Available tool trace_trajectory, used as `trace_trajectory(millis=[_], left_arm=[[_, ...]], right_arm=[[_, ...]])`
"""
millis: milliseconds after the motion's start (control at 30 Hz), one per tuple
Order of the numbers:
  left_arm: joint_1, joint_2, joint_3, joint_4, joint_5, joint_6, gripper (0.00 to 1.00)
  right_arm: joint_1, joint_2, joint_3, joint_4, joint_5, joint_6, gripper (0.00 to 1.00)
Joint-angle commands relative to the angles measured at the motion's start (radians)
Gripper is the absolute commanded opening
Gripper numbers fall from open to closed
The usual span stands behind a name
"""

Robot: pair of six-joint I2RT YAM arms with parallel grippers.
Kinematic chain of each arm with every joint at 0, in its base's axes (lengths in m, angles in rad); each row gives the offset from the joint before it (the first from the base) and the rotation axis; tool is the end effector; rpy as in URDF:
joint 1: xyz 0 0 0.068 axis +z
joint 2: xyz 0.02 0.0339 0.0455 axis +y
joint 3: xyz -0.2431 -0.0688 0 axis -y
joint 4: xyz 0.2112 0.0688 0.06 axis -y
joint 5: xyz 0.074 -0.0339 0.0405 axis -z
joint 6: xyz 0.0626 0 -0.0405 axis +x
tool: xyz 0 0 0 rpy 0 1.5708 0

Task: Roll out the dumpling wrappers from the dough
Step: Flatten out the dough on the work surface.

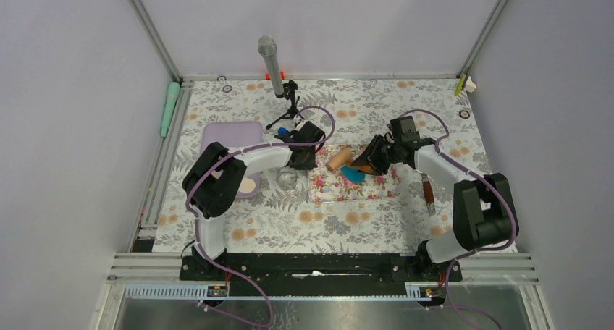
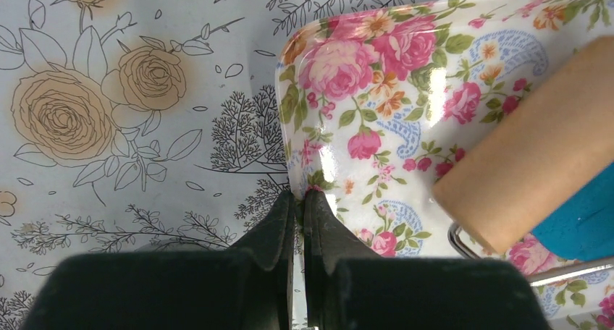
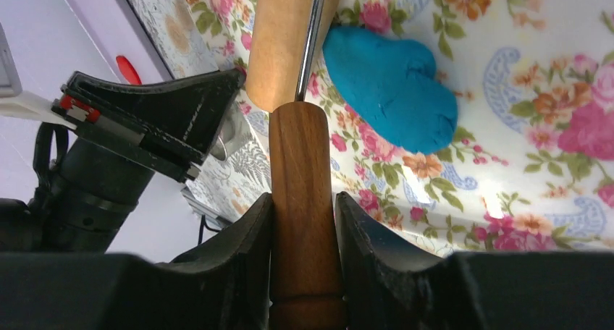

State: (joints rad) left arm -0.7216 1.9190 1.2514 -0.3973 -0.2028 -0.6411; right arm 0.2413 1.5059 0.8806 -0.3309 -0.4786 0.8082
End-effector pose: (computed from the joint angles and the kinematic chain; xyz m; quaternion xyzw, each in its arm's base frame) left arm 0.2873 -0.2360 0.1400 0.0134 0.9634 -0.0807 0.2551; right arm 0.2702 0.0962 0.1753 0.1901 0.9091 0.3427 0.1411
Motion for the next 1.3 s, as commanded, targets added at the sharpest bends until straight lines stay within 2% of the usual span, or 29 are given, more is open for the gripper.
trace_trajectory(millis=[0,200,333,500,667,833,1133,1267], left_arm=[[-0.022,-0.011,-0.032,-0.093,0.052,0.05,0.0],[-0.023,0.002,-0.024,-0.11,0.039,0.039,0.0],[-0.022,0.017,-0.011,-0.122,0.039,0.034,0.0],[-0.022,0.018,-0.01,-0.126,0.038,0.03,0.0],[-0.022,0.011,-0.016,-0.127,0.035,0.034,0.0],[-0.022,0.005,-0.028,-0.119,0.035,0.028,0.0],[-0.022,-0.008,-0.036,-0.109,0.033,0.025,0.0],[-0.022,-0.005,-0.04,-0.107,0.04,0.021,0.0]], right_arm=[[-0.009,0.069,-0.067,-0.183,0.3,-0.012,0.0],[0.018,-0.08,0.159,-0.345,0.271,-0.052,0.0],[0.019,-0.176,0.246,-0.435,0.317,-0.071,0.0],[0.018,-0.228,0.144,-0.457,0.315,-0.06,0.0],[0.018,-0.259,-0.038,-0.362,0.224,0.015,0.0],[0.016,-0.237,-0.133,-0.315,0.23,0.053,0.0],[0.011,-0.127,-0.122,-0.279,0.266,0.029,0.0],[0.01,-0.145,0.002,-0.303,0.193,0.004,0.0]])
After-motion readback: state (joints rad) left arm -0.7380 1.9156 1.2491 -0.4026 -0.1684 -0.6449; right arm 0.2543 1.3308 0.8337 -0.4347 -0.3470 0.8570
